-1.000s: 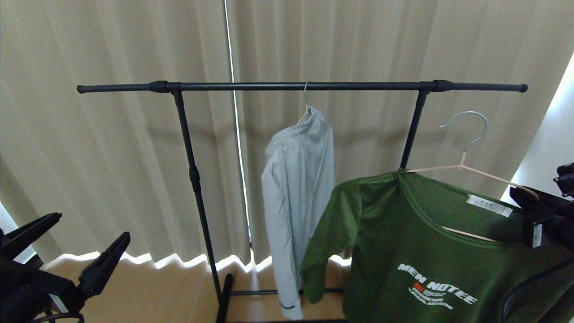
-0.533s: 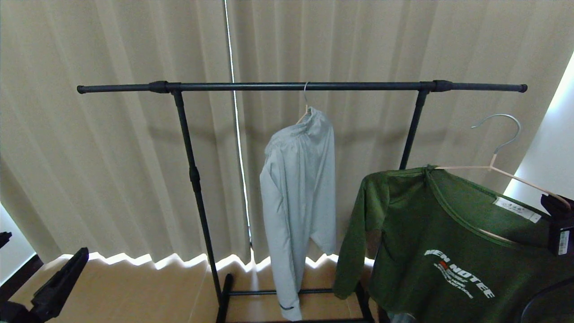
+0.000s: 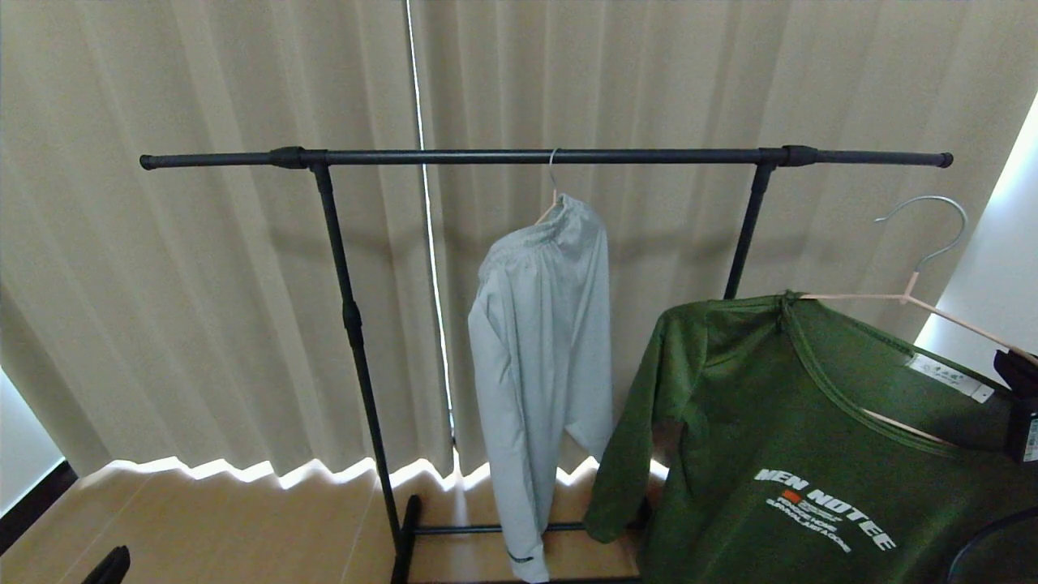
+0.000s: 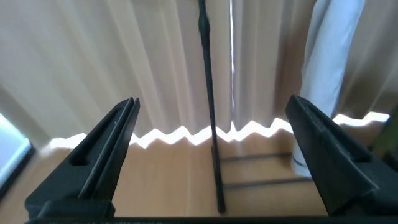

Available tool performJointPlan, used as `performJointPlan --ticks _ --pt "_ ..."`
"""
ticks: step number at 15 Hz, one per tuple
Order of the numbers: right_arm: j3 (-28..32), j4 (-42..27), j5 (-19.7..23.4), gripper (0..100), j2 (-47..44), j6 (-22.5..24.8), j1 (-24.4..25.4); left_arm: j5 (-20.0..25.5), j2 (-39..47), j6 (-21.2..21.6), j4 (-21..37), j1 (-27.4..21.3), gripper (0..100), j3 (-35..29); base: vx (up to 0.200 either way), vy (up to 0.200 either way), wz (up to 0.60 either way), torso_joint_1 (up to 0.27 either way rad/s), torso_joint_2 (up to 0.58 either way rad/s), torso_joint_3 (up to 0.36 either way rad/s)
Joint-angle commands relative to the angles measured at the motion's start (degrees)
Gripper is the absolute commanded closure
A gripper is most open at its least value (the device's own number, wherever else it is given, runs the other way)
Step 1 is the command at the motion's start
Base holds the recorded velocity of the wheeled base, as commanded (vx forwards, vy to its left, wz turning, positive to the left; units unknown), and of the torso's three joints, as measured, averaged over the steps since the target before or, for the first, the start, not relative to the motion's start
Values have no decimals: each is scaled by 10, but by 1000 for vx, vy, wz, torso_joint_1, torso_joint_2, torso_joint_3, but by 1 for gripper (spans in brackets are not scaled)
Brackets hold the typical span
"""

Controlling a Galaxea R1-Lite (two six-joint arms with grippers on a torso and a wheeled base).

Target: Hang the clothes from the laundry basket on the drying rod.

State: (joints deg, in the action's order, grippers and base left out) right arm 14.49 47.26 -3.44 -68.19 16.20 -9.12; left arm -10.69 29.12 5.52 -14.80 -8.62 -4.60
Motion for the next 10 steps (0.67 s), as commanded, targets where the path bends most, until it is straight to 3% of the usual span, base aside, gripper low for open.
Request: performJointPlan --ticks 1,4,8,9,10 --pt "-3 0 0 100 1 0 -7 1 -50 -1 26 3 0 -5 0 0 0 0 0 0" --pt "-22 -2 -10 100 10 -4 -7 2 -36 18 26 -10 0 -29 0 0 0 0 0 0" --pt "25 -10 -114 100 7 1 -6 11 66 62 21 -19 0 -80 0 0 0 0 0 0" --pt "26 -10 -116 100 7 1 -6 13 68 63 20 -20 0 -81 0 0 0 0 0 0" --pt "36 -28 -126 100 7 1 -1 78 70 63 12 -22 0 -88 0 0 0 0 0 0"
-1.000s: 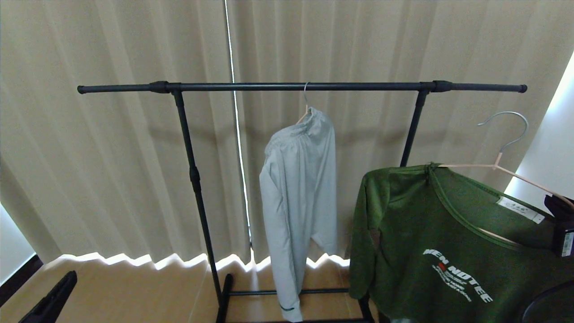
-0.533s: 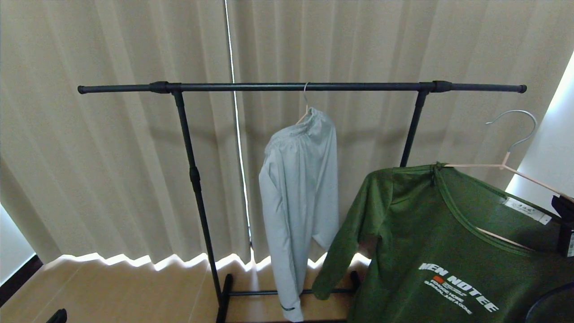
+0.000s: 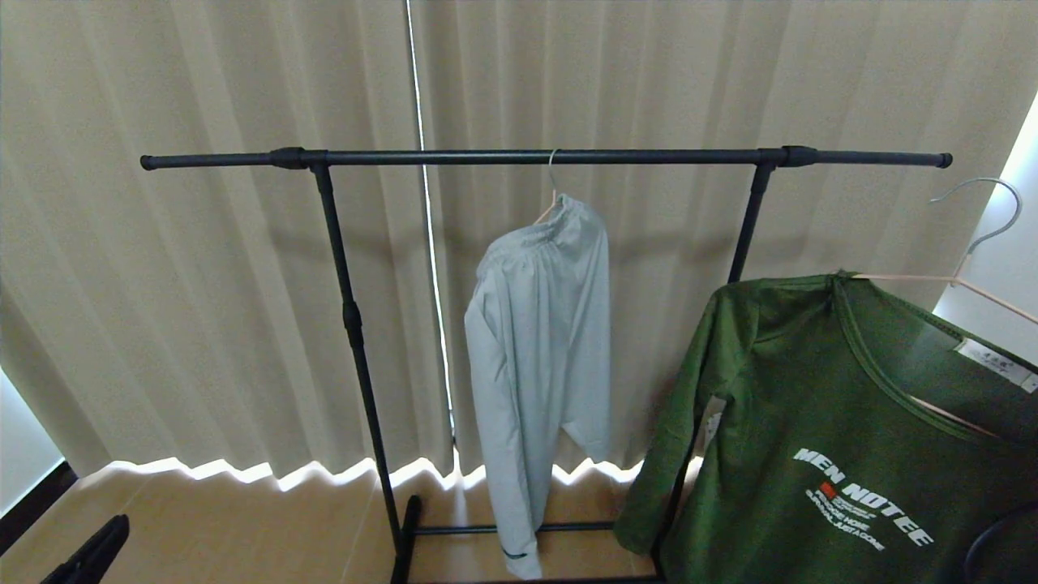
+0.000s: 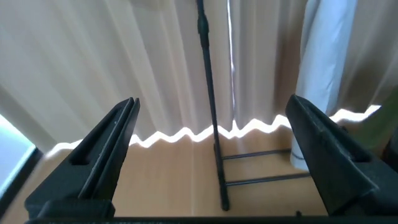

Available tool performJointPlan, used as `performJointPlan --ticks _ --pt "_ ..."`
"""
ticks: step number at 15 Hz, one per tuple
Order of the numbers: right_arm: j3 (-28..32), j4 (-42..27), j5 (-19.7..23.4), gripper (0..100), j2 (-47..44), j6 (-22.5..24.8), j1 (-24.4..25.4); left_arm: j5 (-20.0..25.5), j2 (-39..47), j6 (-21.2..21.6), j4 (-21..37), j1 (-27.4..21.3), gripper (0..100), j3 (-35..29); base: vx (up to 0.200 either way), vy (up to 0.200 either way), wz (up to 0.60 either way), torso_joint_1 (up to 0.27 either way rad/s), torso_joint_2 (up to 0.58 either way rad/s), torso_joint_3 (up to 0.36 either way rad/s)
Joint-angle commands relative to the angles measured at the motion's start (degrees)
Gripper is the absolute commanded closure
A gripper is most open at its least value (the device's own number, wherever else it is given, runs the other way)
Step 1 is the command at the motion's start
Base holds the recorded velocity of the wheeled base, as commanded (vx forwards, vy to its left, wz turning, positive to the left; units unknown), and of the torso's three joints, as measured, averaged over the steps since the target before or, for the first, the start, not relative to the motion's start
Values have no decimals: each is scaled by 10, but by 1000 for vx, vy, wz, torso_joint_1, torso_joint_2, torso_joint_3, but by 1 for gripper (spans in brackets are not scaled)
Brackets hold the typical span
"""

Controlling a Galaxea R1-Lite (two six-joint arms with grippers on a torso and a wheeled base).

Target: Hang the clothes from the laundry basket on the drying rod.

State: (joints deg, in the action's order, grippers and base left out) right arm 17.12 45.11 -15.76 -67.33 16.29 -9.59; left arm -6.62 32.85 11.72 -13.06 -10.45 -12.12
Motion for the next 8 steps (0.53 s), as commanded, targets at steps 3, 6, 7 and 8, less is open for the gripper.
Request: performJointPlan --ticks 3,6,7,8 --pt "49 -48 -4 100 -5 -3 34 80 48 -11 -34 -19 0 -14 0 0 0 0 0 0" --pt "78 -51 -4 100 -25 -4 52 80 81 -46 -58 -18 0 -18 0 0 0 0 0 0" --pt "84 -51 -4 100 -27 -3 56 80 88 -59 -61 -17 0 -24 0 0 0 0 0 0" --pt "85 -51 -4 100 -27 -4 63 80 99 -67 -72 -17 0 -28 0 0 0 0 0 0"
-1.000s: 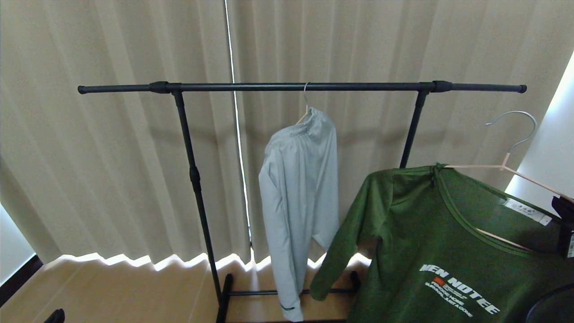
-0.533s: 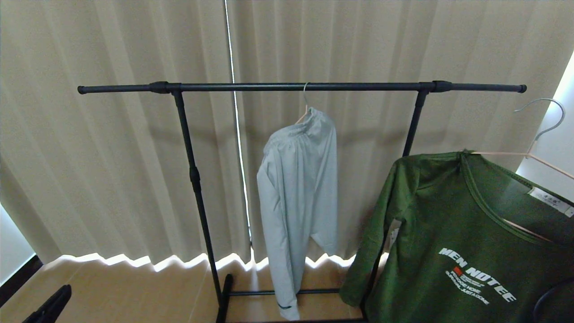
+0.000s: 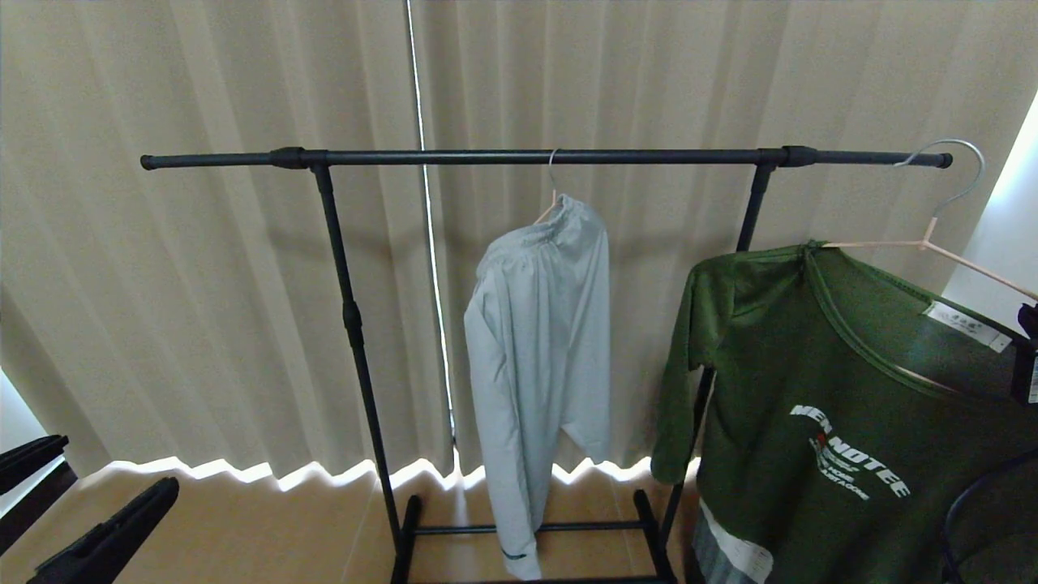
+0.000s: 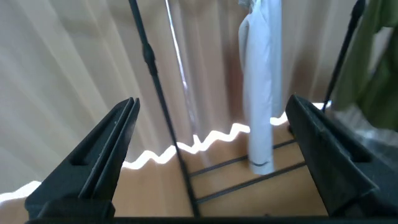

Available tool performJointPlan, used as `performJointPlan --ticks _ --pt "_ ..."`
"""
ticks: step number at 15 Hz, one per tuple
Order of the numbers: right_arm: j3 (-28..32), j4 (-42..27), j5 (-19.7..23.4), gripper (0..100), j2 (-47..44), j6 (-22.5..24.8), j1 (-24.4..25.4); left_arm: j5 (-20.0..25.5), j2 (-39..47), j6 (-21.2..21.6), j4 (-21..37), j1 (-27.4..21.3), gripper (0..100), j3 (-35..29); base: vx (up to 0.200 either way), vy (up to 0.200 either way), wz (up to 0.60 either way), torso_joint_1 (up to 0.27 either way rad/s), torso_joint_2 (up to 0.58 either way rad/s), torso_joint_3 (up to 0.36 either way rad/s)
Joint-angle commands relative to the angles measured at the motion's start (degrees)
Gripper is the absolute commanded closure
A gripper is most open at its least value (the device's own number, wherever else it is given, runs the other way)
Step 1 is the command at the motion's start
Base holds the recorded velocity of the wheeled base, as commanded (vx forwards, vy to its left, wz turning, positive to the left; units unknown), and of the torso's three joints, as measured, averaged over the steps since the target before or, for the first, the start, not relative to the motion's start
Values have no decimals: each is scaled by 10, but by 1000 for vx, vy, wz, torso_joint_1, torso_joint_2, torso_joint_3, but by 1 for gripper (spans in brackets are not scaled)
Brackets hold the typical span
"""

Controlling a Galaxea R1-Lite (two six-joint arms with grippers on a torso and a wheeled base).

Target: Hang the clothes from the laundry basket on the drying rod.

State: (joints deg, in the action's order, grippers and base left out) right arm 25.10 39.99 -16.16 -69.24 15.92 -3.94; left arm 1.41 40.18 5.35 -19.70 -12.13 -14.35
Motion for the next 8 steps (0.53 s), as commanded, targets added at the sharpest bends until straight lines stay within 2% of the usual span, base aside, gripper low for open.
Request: performJointPlan --ticks 1,8 --pt "4 1 0 100 -7 0 12 0 28 -8 -18 1 0 -7 0 0 0 0 0 0" --pt "-1 -1 2 100 -10 0 14 0 29 -5 -23 1 0 1 0 0 0 0 0 0"
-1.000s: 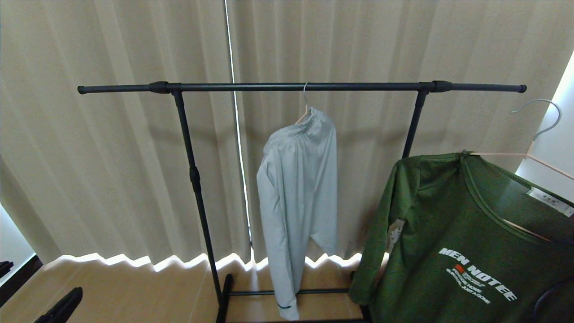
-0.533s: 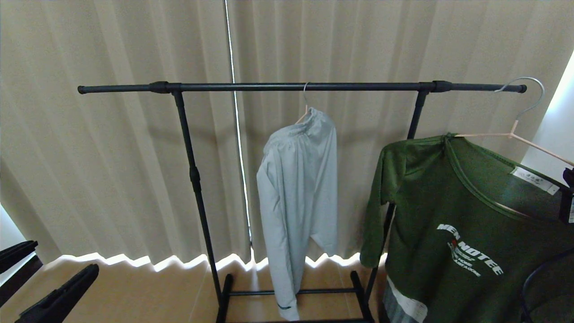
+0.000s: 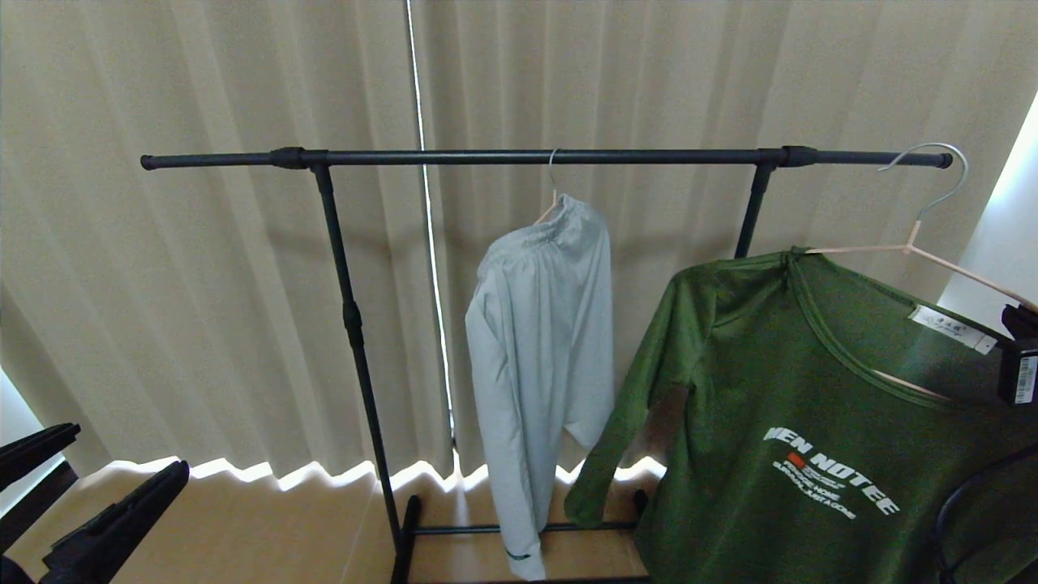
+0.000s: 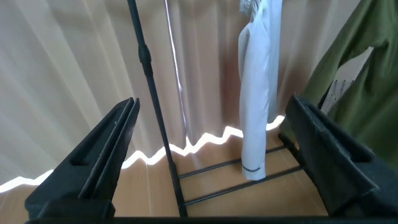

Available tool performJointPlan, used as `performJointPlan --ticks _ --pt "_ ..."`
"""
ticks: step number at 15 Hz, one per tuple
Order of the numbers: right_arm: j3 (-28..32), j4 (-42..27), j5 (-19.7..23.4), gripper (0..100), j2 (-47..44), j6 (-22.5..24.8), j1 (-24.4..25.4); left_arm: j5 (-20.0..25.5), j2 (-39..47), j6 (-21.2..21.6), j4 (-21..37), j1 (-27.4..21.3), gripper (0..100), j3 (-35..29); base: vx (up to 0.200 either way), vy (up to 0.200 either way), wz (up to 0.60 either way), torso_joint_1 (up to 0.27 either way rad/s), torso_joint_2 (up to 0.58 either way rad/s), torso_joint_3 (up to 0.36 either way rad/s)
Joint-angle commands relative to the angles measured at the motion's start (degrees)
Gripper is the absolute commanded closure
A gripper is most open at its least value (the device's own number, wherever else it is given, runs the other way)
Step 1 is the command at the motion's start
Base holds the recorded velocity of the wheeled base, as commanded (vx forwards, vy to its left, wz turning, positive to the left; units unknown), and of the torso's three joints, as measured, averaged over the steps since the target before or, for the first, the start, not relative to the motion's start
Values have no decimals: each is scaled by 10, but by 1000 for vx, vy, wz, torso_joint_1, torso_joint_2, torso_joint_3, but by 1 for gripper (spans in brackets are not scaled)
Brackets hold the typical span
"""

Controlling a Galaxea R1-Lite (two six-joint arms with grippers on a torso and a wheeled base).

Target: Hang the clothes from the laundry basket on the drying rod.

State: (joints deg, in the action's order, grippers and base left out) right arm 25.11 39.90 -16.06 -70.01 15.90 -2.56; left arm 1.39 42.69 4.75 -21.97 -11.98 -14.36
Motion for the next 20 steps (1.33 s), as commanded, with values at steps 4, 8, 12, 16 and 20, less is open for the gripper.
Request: performJointPlan --ticks 4,8,12,16,20 --pt "-2 2 1 100 -9 0 0 0 6 2 0 -1 0 5 0 0 0 0 0 0" --pt "-2 2 1 100 -8 0 7 0 5 3 -1 -1 0 8 200 0 0 -1 -1 2" --pt "-2 2 1 100 -8 0 7 0 3 3 -1 -1 0 9 200 0 0 8 5 1" --pt "-2 2 1 100 -11 0 8 0 4 3 -1 -1 0 9 200 0 0 2 4 0" --pt "13 4 0 100 -29 0 13 0 3 6 -1 -1 0 15 100 0 0 2 1 4"
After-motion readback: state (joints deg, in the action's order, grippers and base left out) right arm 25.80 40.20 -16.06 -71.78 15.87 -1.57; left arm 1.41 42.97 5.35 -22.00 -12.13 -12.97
